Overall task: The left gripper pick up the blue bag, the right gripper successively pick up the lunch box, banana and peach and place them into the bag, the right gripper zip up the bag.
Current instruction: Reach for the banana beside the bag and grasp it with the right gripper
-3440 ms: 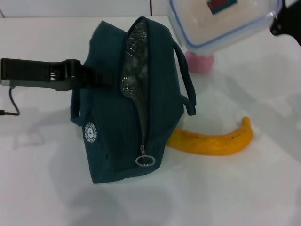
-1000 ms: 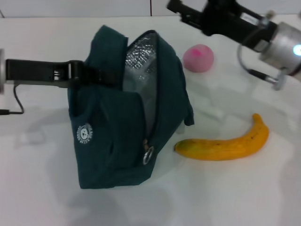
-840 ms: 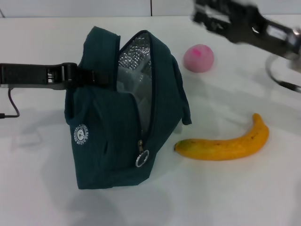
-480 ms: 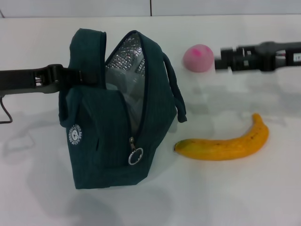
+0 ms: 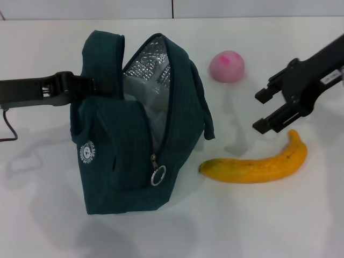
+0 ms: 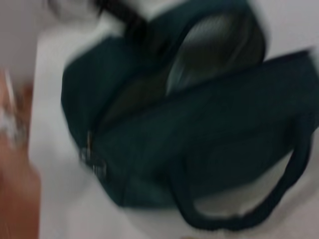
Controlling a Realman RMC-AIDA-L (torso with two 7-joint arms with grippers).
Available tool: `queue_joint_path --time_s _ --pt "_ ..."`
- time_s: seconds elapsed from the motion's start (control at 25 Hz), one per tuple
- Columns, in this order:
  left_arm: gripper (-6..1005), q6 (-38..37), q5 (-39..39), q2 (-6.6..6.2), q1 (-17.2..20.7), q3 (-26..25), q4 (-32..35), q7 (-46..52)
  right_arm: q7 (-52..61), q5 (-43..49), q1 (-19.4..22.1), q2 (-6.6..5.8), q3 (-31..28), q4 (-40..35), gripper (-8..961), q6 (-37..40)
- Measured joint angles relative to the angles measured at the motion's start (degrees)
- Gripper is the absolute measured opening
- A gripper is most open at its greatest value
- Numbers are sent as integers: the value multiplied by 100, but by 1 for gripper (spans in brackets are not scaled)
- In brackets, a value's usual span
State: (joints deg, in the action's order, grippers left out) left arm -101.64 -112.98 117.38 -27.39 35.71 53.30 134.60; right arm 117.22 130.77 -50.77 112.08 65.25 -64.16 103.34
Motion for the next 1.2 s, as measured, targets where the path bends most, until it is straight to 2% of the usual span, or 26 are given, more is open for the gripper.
queue_joint_path --time_s 0.12,0.2,0.32,0.6,0.92,1.2 --pt "29 -3 15 -4 1 -2 -2 4 114 555 -227 261 197 -332 746 219" --pt "29 -2 19 3 0 -3 -3 -9 172 745 -336 329 486 -367 746 244" --pt "29 -2 20 51 -24 7 -4 -60 391 813 -458 332 1227 -339 745 174" --pt "29 -18 28 87 -105 33 -12 -117 622 905 -609 379 2227 -303 743 -153" --pt "29 -23 32 92 -112 33 -13 -89 634 886 -785 409 2721 346 741 -582" --pt "29 -22 31 94 -117 32 -19 -85 739 762 -819 411 3309 546 737 -921"
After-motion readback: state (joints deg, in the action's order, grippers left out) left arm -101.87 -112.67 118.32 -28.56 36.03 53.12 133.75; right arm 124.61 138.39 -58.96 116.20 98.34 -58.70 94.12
